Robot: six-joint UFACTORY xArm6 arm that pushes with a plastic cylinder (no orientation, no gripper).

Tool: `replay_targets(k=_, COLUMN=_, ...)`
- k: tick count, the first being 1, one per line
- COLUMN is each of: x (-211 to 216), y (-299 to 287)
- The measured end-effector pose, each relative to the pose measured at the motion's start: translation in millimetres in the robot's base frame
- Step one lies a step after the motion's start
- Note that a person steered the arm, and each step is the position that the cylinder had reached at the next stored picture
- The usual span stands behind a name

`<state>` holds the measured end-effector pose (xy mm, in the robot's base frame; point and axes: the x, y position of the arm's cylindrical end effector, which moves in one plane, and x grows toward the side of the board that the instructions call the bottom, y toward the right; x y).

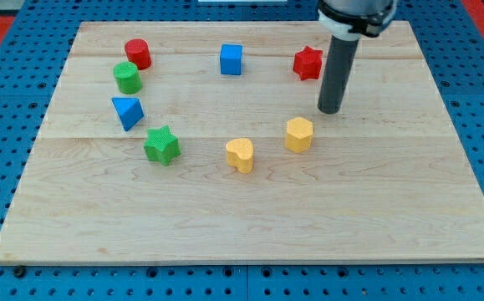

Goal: Push the yellow hexagon below the blue cube

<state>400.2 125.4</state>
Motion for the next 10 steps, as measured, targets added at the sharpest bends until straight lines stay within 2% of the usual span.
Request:
replay_targets(k=1, x=22.4, y=25.9)
replay_targets(k=2, x=39.0, y=-68.6)
replay_targets(k=3, x=30.0, y=-138.4)
replay_targets(k=4, x=75.0, y=-75.8)
replay_targets(k=5, x=128.0, y=-126.4)
replay_targets(k=6, x=93.1, y=-169.5)
replay_targets(k=7, x=61.9, y=-173.1)
replay_targets(k=9, x=97.2, y=-115.2)
replay_targets(k=10, x=54.4, y=-151.7)
